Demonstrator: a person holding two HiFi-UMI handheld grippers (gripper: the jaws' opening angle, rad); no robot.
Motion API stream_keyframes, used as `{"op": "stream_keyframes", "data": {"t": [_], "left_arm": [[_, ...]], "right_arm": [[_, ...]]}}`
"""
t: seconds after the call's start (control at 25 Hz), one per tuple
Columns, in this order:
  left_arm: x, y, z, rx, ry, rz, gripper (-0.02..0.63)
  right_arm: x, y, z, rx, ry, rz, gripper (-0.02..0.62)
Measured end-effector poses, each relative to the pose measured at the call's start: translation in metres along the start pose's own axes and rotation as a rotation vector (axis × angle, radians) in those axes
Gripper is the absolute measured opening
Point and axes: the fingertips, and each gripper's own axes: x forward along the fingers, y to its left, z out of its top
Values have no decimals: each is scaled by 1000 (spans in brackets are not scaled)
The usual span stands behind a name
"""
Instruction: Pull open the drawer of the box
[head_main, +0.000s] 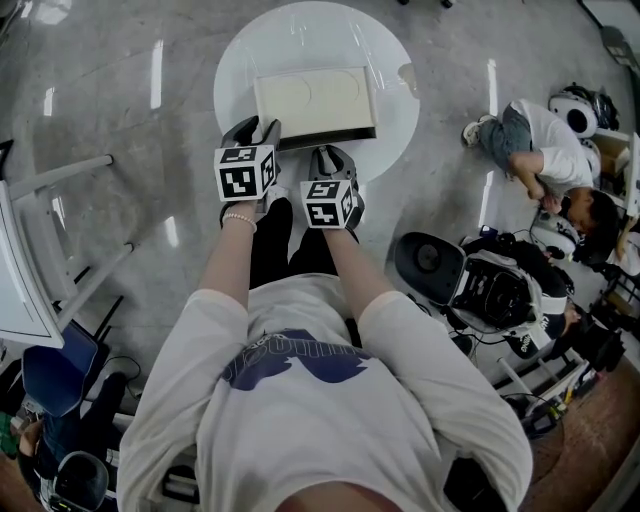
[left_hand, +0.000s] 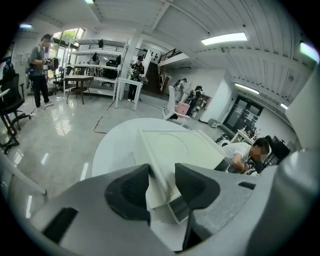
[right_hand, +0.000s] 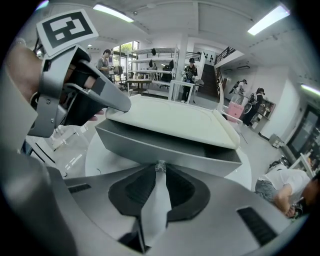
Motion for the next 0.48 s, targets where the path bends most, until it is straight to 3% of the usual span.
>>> {"op": "stream_keyframes", "data": {"t": [0.48], "left_arm": [[-6,-2,-2,9,-5,6,172]], "right_arm": [[-42,17,-49,-16,30,22,61]]}}
